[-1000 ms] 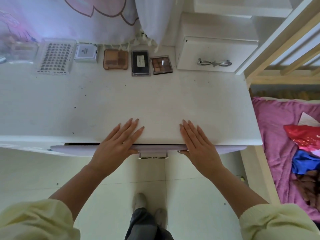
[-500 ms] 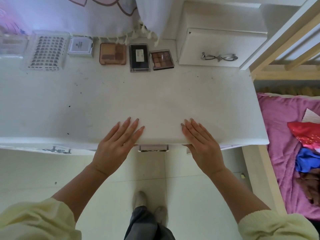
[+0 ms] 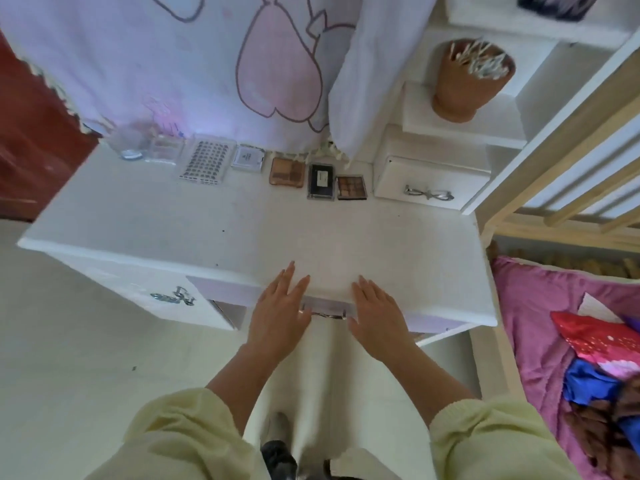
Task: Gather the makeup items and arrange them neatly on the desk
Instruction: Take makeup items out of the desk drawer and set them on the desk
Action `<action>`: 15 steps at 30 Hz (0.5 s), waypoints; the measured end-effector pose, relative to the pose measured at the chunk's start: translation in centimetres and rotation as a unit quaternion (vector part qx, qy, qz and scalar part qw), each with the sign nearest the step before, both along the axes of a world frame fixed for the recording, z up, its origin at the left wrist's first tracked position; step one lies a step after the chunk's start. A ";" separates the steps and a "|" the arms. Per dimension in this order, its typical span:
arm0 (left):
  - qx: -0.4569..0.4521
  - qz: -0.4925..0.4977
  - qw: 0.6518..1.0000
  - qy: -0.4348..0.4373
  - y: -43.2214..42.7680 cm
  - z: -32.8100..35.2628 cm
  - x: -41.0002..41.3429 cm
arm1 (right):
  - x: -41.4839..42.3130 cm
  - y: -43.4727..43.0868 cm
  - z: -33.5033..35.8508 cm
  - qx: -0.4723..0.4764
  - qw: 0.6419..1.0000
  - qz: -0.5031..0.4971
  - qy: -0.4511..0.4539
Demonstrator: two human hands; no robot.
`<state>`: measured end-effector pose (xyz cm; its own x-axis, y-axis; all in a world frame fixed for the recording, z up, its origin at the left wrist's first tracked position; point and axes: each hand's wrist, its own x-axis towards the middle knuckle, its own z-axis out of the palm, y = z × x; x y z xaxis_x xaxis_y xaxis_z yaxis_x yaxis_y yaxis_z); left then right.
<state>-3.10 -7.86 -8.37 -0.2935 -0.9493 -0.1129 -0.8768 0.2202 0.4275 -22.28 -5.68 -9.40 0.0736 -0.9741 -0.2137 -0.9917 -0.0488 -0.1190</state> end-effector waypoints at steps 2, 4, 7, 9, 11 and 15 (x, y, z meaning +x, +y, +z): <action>0.025 0.062 0.998 0.009 1.8 2.2 0.2 | 1.8 0.9 1.3 0.016 0.999 0.030 0.010; 0.038 0.106 0.994 0.007 3.3 3.8 1.4 | 3.6 1.5 1.9 0.012 0.997 0.076 0.011; 0.036 0.215 0.976 -0.007 7.9 5.8 4.6 | 7.4 3.4 5.1 0.043 0.978 0.203 0.005; 0.049 0.254 0.966 -0.010 10.0 6.1 6.5 | 9.2 3.6 5.7 0.038 0.968 0.246 0.008; 0.076 0.310 0.948 -0.006 12.8 6.3 8.6 | 11.6 4.5 6.8 0.024 0.960 0.278 0.001; 0.102 0.424 0.900 0.016 19.8 8.0 12.9 | 17.8 7.7 8.9 0.024 0.923 0.381 -0.047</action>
<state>9.83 11.94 -0.40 0.5212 -0.7935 -0.3141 -0.6785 -0.6086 0.4115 -4.52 2.00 -0.52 0.7531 -0.6225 -0.2130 -0.6577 -0.7198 -0.2220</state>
